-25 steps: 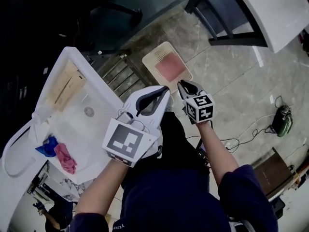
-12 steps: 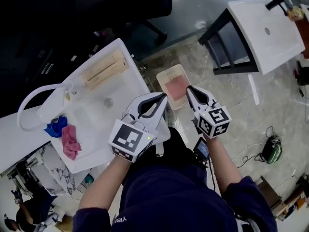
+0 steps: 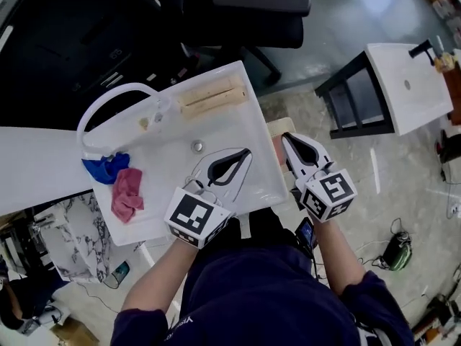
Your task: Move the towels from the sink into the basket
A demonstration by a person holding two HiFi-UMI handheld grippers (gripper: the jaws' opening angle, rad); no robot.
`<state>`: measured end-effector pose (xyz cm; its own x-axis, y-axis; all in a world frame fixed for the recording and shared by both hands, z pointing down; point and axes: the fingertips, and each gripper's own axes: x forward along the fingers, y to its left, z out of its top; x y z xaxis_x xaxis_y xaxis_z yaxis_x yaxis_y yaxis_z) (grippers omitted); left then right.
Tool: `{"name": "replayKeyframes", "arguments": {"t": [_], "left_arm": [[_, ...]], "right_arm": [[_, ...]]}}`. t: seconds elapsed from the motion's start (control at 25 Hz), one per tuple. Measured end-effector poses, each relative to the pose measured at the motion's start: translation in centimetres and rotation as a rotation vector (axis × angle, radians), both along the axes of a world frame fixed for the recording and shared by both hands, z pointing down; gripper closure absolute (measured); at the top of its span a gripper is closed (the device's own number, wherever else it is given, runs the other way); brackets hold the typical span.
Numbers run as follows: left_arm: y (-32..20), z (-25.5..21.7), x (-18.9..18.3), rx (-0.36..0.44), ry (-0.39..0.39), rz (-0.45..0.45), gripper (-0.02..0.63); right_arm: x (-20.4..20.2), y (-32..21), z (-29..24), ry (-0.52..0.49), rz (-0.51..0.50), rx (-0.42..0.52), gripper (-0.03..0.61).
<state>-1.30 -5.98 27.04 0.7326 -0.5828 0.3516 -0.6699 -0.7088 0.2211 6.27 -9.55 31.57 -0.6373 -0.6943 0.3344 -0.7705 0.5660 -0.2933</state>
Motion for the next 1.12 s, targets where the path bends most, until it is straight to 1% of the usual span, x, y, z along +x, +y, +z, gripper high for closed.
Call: {"name": "replayKeyframes", "arguments": {"t": [0.24, 0.4, 0.64, 0.92, 1.12], "left_arm": [[2.9, -2.0, -8.4, 0.046, 0.032, -0.105, 0.606], [4.7, -1.3, -14.7, 0.044, 0.02, -0.197, 0.606], [7.0, -0.9, -22.5, 0.068, 0.012, -0.334, 0.606], [9.3, 0.2, -31.0, 0.067, 0.019, -0.487, 0.606], [10.7, 1.1, -36.2, 0.065, 0.02, -0.571, 0.606]], "right_arm": [[-9.7, 2.1, -3.5, 0.021, -0.166, 0.059, 0.561], [-15.9, 3.6, -3.5, 0.024, -0.257, 0.062, 0.561], [-24.3, 5.9, -3.4, 0.034, -0.398, 0.072, 0.561], [-33.2, 7.1, -1.9, 0.043, -0.502, 0.075, 0.561], [-38.9, 8.4, -0.5, 0.049, -0.576, 0.064, 0.561]]}}
